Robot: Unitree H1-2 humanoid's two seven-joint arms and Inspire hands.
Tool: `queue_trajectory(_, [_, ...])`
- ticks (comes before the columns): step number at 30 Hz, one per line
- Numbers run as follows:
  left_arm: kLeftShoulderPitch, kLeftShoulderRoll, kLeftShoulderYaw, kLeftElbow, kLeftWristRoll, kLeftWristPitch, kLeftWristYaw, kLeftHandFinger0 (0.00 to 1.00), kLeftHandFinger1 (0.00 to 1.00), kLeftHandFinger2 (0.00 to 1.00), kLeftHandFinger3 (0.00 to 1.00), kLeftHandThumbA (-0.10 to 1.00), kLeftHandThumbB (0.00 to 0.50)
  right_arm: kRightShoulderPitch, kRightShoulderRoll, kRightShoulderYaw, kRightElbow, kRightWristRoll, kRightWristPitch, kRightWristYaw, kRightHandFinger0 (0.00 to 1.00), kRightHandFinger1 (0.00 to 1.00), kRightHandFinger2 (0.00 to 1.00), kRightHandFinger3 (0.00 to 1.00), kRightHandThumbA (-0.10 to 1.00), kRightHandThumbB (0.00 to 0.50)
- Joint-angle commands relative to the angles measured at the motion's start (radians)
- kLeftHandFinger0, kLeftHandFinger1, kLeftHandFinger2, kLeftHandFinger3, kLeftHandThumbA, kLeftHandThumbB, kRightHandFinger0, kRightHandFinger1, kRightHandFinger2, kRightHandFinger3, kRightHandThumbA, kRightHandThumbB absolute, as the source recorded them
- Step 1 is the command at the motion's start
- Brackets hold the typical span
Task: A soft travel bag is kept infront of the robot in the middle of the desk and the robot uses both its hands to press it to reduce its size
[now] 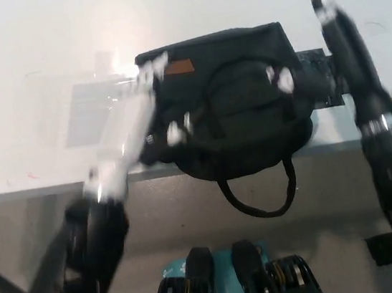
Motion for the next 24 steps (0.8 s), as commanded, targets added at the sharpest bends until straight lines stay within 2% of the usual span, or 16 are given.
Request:
queue_trajectory(1, [0.389, 0.153, 0.099, -0.932, -0.311, -0.222, 0.028, 1.00, 1.00, 1.00, 1.00, 1.00, 0.334, 0.327, 0.039, 0.095, -0.907, 0.102, -0.132, 0.096, 1.00, 1.00, 1.00, 1.00, 1.00, 0.352])
queue_trajectory(2, [0.417, 0.150, 0.097, -0.932, -0.303, -0.228, 0.031, 1.00, 1.00, 1.00, 1.00, 1.00, 0.339, 0.345, 0.037, 0.092, -0.907, 0.071, -0.157, 0.094, 1.00, 1.00, 1.00, 1.00, 1.00, 0.351])
queue_trajectory(3, [0.457, 0.132, 0.080, -0.932, -0.304, -0.210, 0.037, 1.00, 1.00, 1.00, 1.00, 1.00, 0.338, 0.374, 0.016, 0.100, -0.889, 0.053, -0.196, 0.067, 1.00, 1.00, 1.00, 1.00, 1.00, 0.283])
queue_trajectory(4, [0.511, 0.078, 0.045, -0.916, -0.299, -0.192, 0.054, 1.00, 1.00, 1.00, 1.00, 1.00, 0.315, 0.419, 0.004, 0.127, -0.850, 0.070, -0.227, 0.039, 1.00, 1.00, 1.00, 1.00, 1.00, 0.304])
queue_trajectory(5, [0.533, 0.065, 0.040, -0.896, -0.284, -0.204, 0.058, 1.00, 1.00, 1.00, 1.00, 1.00, 0.306, 0.441, 0.008, 0.144, -0.841, 0.098, -0.213, 0.042, 1.00, 1.00, 1.00, 1.00, 1.00, 0.295])
queue_trajectory(7, [0.607, 0.048, 0.036, -0.795, -0.218, -0.304, 0.085, 1.00, 1.00, 1.00, 1.00, 1.00, 0.314, 0.544, 0.022, 0.167, -0.783, 0.064, -0.279, 0.012, 1.00, 1.00, 1.00, 1.00, 1.00, 0.185])
queue_trajectory(8, [0.630, 0.046, 0.025, -0.758, -0.220, -0.330, 0.084, 1.00, 1.00, 1.00, 1.00, 1.00, 0.320, 0.580, 0.032, 0.172, -0.755, 0.051, -0.293, -0.003, 1.00, 1.00, 1.00, 1.00, 1.00, 0.168])
queue_trajectory(9, [0.638, 0.054, 0.028, -0.725, -0.216, -0.336, 0.073, 1.00, 1.00, 1.00, 1.00, 1.00, 0.312, 0.609, 0.012, 0.189, -0.680, -0.032, -0.369, -0.095, 1.00, 1.00, 1.00, 1.00, 1.00, 0.068])
queue_trajectory(10, [0.659, 0.060, 0.018, -0.692, -0.229, -0.329, 0.054, 1.00, 1.00, 1.00, 1.00, 1.00, 0.320, 0.674, 0.028, 0.160, -0.652, -0.048, -0.358, -0.073, 1.00, 1.00, 1.00, 1.00, 1.00, 0.160])
queue_trajectory(13, [0.706, 0.021, 0.018, -0.555, -0.245, -0.340, 0.052, 1.00, 1.00, 1.00, 1.00, 1.00, 0.274, 0.760, -0.010, 0.188, -0.525, 0.005, -0.377, -0.134, 1.00, 1.00, 1.00, 1.00, 1.00, 0.115])
queue_trajectory(16, [0.731, -0.022, 0.038, -0.352, -0.343, -0.398, 0.049, 1.00, 1.00, 1.00, 1.00, 1.00, 0.223, 0.801, -0.025, 0.191, -0.351, 0.053, -0.377, -0.219, 1.00, 1.00, 1.00, 1.00, 1.00, 0.123])
queue_trajectory(17, [0.734, -0.029, 0.045, -0.328, -0.353, -0.406, 0.047, 1.00, 1.00, 1.00, 1.00, 1.00, 0.222, 0.803, -0.025, 0.191, -0.328, 0.062, -0.377, -0.224, 1.00, 1.00, 1.00, 1.00, 1.00, 0.125])
queue_trajectory(18, [0.726, -0.037, 0.053, -0.226, -0.379, -0.422, 0.032, 1.00, 1.00, 1.00, 1.00, 1.00, 0.251, 0.803, -0.019, 0.175, -0.239, 0.143, -0.377, -0.198, 1.00, 1.00, 1.00, 1.00, 1.00, 0.100])
queue_trajectory(19, [0.712, -0.039, 0.061, -0.153, -0.396, -0.425, 0.013, 1.00, 1.00, 1.00, 1.00, 1.00, 0.264, 0.796, -0.013, 0.155, -0.172, 0.178, -0.377, -0.189, 1.00, 1.00, 1.00, 1.00, 1.00, 0.121])
queue_trajectory(23, [0.671, -0.053, 0.081, 0.011, -0.339, -0.440, 0.040, 1.00, 1.00, 1.00, 1.00, 1.00, 0.237, 0.757, -0.004, 0.121, -0.028, 0.215, -0.377, -0.178, 1.00, 1.00, 1.00, 1.00, 1.00, 0.152])
queue_trajectory(24, [0.664, -0.059, 0.087, 0.042, -0.328, -0.440, 0.044, 1.00, 1.00, 1.00, 1.00, 1.00, 0.243, 0.744, -0.006, 0.122, 0.001, 0.223, -0.377, -0.177, 1.00, 1.00, 1.00, 1.00, 1.00, 0.132])
